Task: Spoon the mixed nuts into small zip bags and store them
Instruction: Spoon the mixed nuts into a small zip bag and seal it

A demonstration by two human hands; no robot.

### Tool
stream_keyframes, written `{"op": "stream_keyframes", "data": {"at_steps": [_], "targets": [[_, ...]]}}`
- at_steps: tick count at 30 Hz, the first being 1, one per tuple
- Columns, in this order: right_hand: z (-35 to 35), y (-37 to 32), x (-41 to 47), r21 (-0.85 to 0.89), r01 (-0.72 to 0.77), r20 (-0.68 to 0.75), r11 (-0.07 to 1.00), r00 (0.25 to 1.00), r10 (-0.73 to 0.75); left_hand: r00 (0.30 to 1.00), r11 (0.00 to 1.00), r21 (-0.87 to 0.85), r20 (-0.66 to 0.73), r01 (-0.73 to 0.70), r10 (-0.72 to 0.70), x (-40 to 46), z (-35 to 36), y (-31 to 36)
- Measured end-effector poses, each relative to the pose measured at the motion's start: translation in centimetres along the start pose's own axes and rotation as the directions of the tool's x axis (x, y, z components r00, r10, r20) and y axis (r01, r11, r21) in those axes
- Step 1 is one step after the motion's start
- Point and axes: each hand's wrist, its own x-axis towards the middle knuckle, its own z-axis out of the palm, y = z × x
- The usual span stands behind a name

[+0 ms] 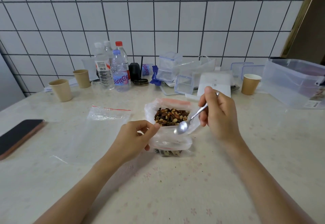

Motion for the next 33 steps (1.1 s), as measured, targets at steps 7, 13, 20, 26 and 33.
{"op": "stream_keyframes", "data": {"at_steps": [7,13,20,26,33], "targets": [[-0.5,2.2,1.1,0.082,-0.381,-0.09,0.921,0.917,0.388,0.99,0.995,0.054,-0.121,0.083,-0.076,1.4,-1.1,0.0],[-0.1,2.5,0.8,-0.075,-0.36,-0.038,0.93,0.933,0.358,0.987,0.953,0.263,-0.095,0.15,-0.13,4.2,-1.4,-0.1],[0.4,2.5,0.4,-0.2,-0.379,0.039,0.904,0.918,0.394,0.984,0.978,0.119,-0.075,0.17,-0.162,5.9,0.5,-0.2],[1.6,2.8,-0.2,-0.149,-0.429,0.134,0.891,0.884,0.448,0.989,0.995,-0.075,-0.131,0.06,-0.069,5.2,1.2,-0.9],[1.3,3.0,0.2,0.004,-0.578,0.191,0.816,0.801,0.567,0.993,0.985,-0.173,-0.114,-0.003,-0.017,5.0,1.3,-0.5]]}}
